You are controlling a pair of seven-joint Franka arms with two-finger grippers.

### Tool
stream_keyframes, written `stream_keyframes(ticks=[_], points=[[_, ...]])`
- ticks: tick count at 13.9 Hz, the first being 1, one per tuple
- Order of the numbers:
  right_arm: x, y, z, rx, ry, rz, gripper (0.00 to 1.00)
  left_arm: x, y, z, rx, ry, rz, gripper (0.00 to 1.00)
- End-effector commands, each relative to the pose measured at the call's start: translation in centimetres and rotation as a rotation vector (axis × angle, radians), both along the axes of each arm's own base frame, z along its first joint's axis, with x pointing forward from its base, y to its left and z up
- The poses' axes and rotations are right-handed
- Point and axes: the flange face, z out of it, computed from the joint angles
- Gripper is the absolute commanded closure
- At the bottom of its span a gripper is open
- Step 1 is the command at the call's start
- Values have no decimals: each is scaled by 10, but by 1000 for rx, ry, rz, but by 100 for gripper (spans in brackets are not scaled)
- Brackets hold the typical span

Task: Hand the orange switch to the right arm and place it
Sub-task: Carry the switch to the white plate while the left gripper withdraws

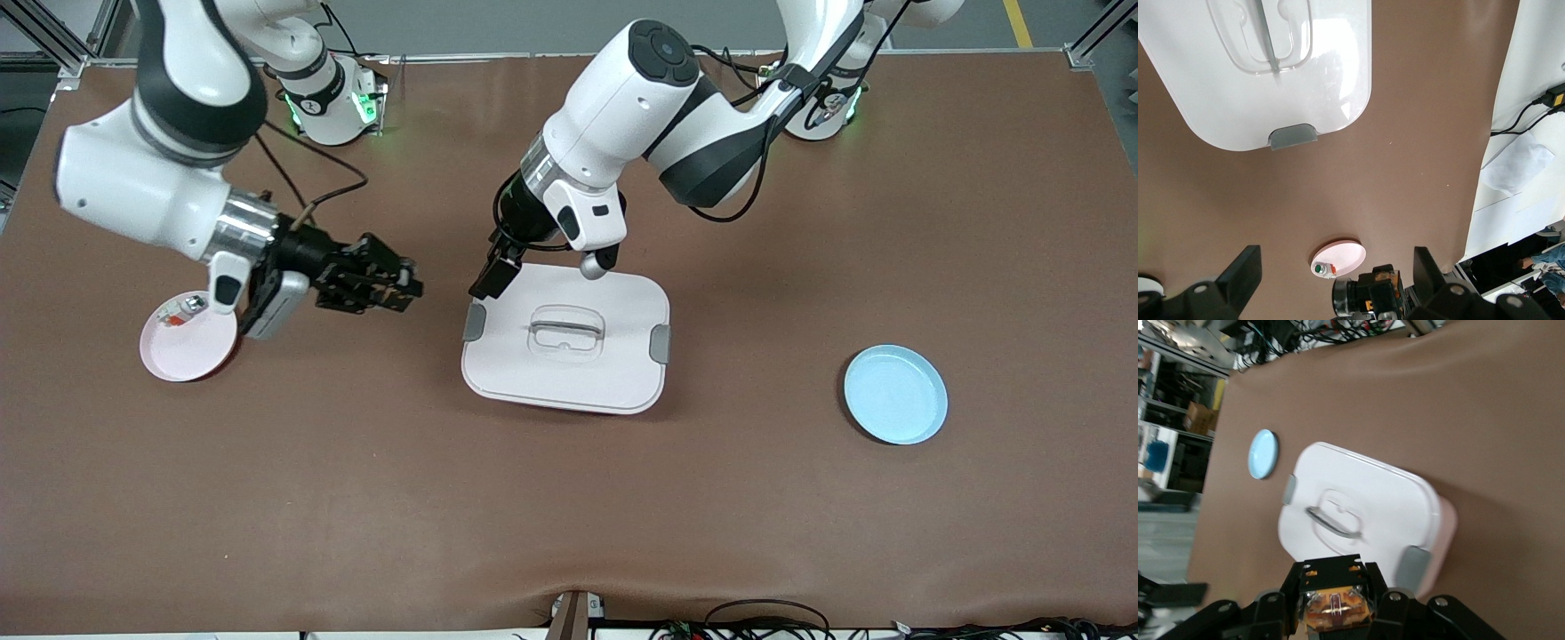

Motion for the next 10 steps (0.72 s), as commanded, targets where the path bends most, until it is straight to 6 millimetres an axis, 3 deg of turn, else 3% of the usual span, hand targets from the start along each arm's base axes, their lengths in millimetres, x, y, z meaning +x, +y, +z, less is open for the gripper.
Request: stream_keyframes(ticks=[1,2,5,8,10], points=[[4,-45,-4,-104,-23,112,100,-5,9,6,38,-22,-11,0],[4,-68,-7,-135,-35,158,100,-1,20,5,50,-21,1,0],[6,-140,-22,-304,-101,314,100,-16,38,-2,128,-67,-74,0],[3,-190,-32,-469,-119,459,100,-28,57,-9,193,-105,-147,0],[2,-209,-36,-577,-151,610,100,-45,64,-15,239,-114,-193,0]])
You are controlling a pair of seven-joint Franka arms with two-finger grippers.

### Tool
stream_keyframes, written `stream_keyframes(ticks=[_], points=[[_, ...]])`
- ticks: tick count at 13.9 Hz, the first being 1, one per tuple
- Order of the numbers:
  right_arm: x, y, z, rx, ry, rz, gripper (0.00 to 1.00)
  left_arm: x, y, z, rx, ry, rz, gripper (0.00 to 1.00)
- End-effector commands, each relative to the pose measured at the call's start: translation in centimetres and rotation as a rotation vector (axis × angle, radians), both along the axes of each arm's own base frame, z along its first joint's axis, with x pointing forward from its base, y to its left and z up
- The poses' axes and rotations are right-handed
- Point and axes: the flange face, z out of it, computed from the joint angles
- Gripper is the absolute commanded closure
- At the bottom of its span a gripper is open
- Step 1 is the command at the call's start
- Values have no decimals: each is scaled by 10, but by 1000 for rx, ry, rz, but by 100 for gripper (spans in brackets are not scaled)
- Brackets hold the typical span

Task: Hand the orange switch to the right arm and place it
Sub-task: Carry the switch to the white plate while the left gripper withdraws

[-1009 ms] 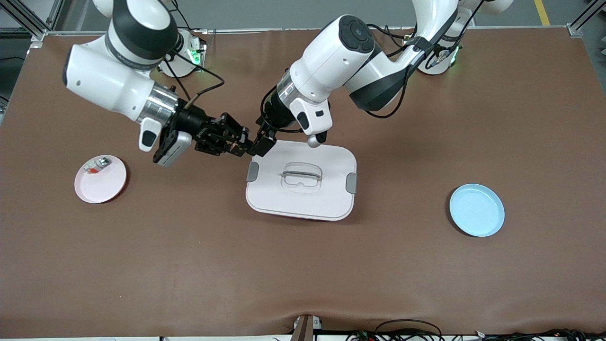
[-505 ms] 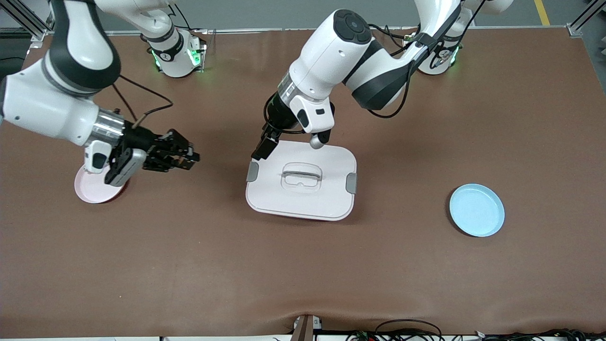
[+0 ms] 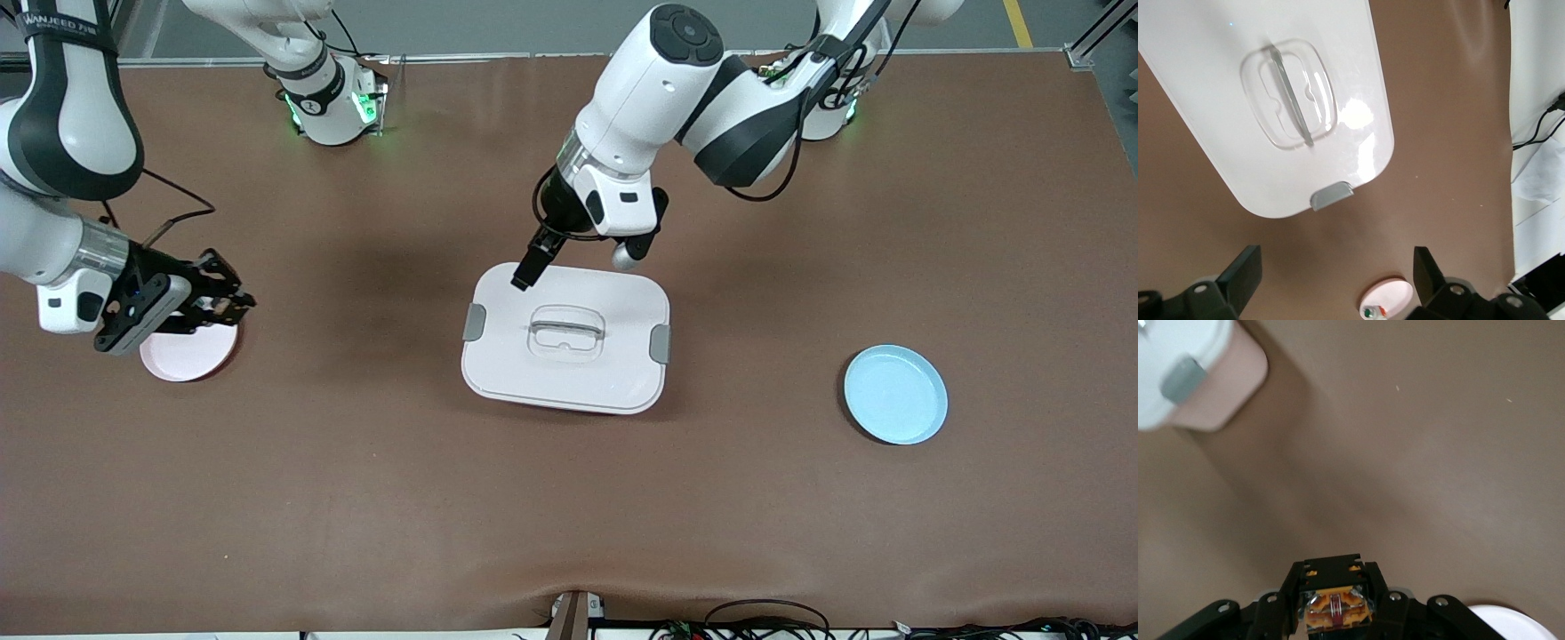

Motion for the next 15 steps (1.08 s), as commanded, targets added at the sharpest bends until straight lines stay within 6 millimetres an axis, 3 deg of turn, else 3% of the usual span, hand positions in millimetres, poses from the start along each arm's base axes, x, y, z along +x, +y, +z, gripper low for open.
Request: stream_keyframes(ticks=[1,6,10,15], points=[[3,-14,0,-127,-29,212,100,-29,24,-1,104,-44,-70,0],[5,-47,-11,-187,-118,519,100,-45,68,-4,215,-55,-128,0],[-4,-75,-47,-244,-132,658,100,-53,100,-8,276,-74,-163,0],[-27,-100,-101,-315,-145,670,100,-38,151,-5,371,-24,-266,0]])
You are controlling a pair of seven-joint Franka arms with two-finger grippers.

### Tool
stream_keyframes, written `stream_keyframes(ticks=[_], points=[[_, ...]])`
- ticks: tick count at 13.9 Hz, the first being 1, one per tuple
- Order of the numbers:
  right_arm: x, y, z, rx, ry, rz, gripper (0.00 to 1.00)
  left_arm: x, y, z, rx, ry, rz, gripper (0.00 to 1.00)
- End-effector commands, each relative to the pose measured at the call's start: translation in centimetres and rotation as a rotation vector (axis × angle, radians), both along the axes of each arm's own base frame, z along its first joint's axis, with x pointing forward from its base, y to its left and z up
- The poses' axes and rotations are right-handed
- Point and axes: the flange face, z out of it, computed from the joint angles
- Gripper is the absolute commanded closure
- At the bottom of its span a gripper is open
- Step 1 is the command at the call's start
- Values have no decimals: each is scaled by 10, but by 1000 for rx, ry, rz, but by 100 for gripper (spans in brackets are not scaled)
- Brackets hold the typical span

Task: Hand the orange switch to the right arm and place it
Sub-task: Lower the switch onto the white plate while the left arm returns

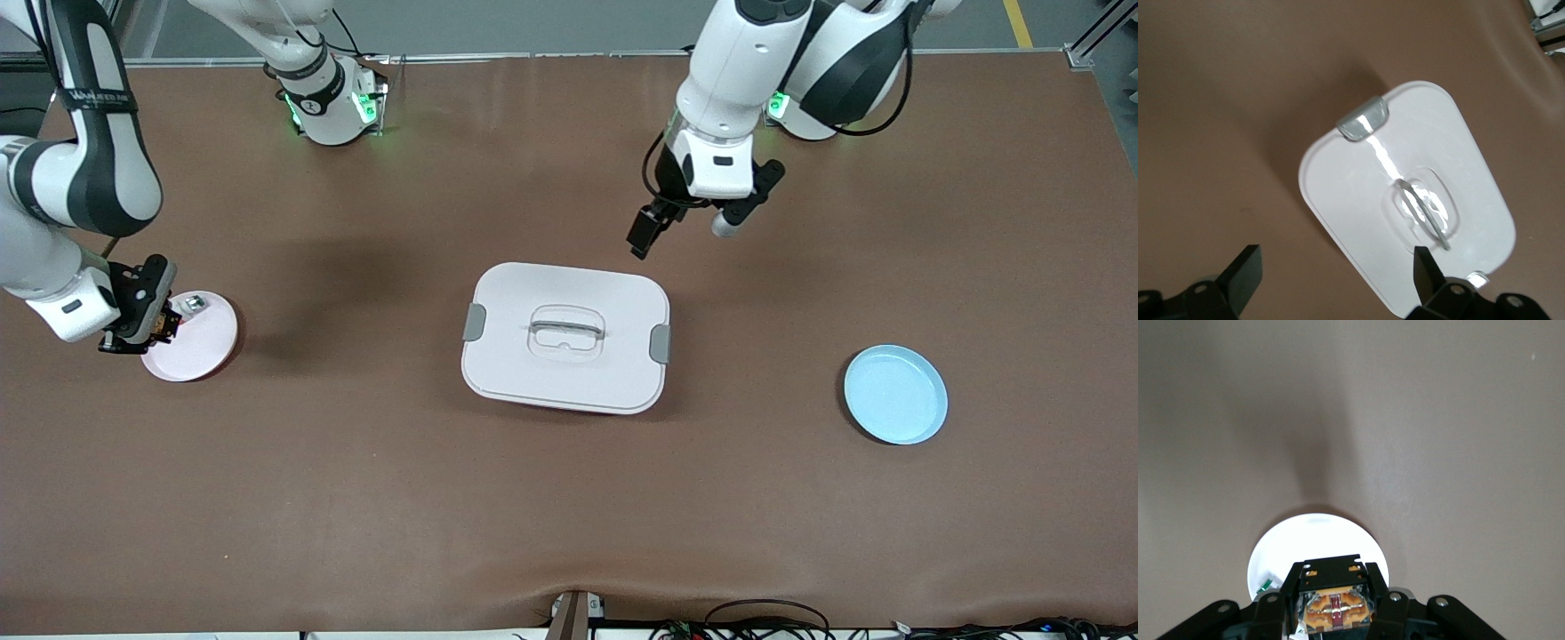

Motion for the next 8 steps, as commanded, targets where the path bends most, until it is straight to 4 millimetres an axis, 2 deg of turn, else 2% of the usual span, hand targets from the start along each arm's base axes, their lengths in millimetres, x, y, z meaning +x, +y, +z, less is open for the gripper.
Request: stream_keyframes(ticks=[1,5,8], points=[[-19,-12,-29,-23,-25,17,100,1,35,7,50,34,-60,0],[-28,-35,-71,-26,-35,22,100,13,100,30,43,82,-157,0],[-30,-55,-107,-30,-56,41,100,25,145,36,68,87,-237,0]])
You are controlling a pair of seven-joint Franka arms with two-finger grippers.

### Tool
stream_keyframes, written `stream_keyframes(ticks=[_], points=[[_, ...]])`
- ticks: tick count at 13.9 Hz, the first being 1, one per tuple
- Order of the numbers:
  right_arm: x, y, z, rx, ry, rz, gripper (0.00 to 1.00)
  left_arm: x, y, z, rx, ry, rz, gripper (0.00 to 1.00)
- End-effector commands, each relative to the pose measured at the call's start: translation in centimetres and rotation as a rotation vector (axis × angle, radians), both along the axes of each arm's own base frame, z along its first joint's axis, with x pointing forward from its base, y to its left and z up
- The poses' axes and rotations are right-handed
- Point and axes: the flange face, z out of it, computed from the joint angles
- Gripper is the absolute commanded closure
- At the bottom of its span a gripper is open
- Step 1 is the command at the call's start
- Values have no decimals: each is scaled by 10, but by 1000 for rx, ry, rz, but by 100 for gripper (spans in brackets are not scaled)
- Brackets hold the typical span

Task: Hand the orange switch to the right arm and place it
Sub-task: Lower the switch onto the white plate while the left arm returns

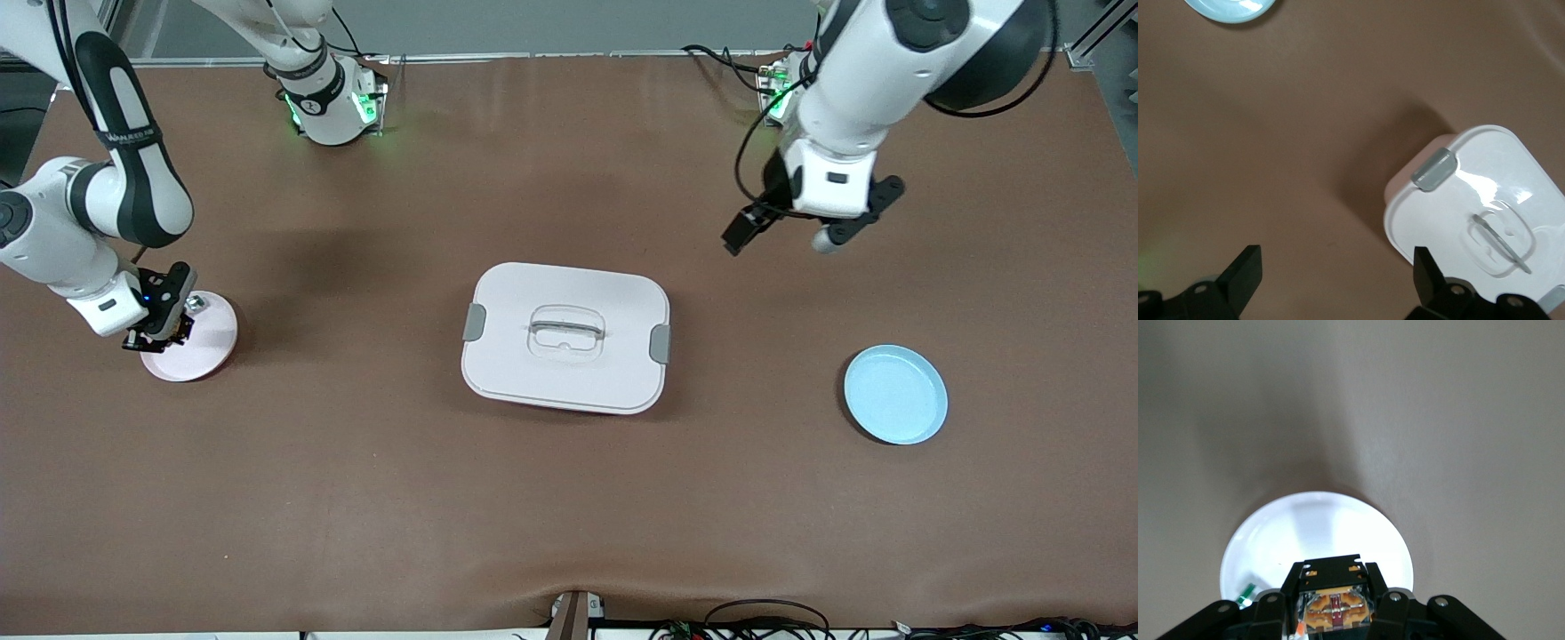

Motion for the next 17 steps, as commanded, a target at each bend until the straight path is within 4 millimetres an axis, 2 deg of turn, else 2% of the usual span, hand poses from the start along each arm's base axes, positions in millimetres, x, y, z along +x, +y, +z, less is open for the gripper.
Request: stream_keyframes(ticks=[1,4,7,10,15,17], points=[[-1,-19,-31,-16,-20,41,100,2,42,6,9,5,-77,0],[-4,-27,-57,-20,-29,74,100,13,98,14,24,4,-159,0],[-5,-26,-65,-19,-23,86,100,22,147,21,30,-17,-241,0],[-6,-23,-73,-21,-8,115,100,26,182,33,39,-40,-319,0],[-8,-24,-86,-21,-3,125,100,31,227,54,55,-62,-391,0],[-9,-22,-89,-18,2,125,100,33,237,64,56,-70,-427,0]])
